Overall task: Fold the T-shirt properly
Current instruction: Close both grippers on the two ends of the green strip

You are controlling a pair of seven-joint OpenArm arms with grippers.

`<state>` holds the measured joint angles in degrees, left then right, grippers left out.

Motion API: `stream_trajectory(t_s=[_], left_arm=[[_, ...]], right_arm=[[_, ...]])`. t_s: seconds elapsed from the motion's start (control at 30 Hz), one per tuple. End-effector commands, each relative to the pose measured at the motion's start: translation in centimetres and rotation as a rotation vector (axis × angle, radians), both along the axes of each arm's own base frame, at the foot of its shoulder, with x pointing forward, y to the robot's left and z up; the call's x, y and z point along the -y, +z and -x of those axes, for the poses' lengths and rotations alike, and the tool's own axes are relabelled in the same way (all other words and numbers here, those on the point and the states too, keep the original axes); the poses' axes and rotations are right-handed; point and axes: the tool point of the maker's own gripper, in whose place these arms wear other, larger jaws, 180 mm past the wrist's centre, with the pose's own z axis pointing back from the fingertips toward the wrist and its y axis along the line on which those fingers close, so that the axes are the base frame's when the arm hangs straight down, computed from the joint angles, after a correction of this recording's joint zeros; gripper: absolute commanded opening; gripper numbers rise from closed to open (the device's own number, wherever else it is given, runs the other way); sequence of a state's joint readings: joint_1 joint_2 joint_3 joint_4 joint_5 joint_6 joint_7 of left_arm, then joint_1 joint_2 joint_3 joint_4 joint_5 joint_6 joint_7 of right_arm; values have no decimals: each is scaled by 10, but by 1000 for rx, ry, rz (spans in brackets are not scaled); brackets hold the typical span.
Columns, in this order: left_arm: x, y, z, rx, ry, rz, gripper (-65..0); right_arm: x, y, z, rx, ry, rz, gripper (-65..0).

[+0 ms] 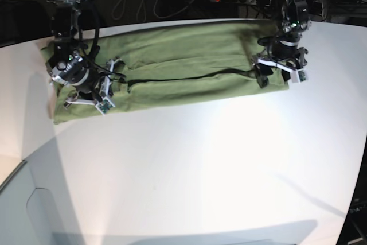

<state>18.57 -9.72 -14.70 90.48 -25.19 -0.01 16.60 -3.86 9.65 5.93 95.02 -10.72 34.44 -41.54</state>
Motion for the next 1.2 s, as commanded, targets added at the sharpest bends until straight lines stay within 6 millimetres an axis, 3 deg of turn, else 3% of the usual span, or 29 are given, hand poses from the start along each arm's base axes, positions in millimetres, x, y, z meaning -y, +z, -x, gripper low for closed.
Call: stream_trajectory(t_s=[0.0, 0.17, 0.33, 0.53, 0.8, 1.17], left_arm=[[-2, 8, -3, 24, -2, -4, -281], [-1, 10, -4, 32, 2, 0, -532], [-2, 10, -4, 31, 7, 0, -646], [-5, 9, -1, 27, 17, -2, -650], [-29, 30, 9, 64, 85, -37, -650], [-29, 29, 19, 49, 82, -40, -650]], right_arm=[[-1, 10, -8, 39, 14, -11, -611], [-1, 10, -8, 39, 12, -11, -611], [-1, 10, -8, 39, 11, -11, -611], [-1, 10, -8, 39, 11, -11, -611], [-1, 10, -8, 38, 10, -12, -611], [-3, 10, -8, 40, 9, -17, -611]])
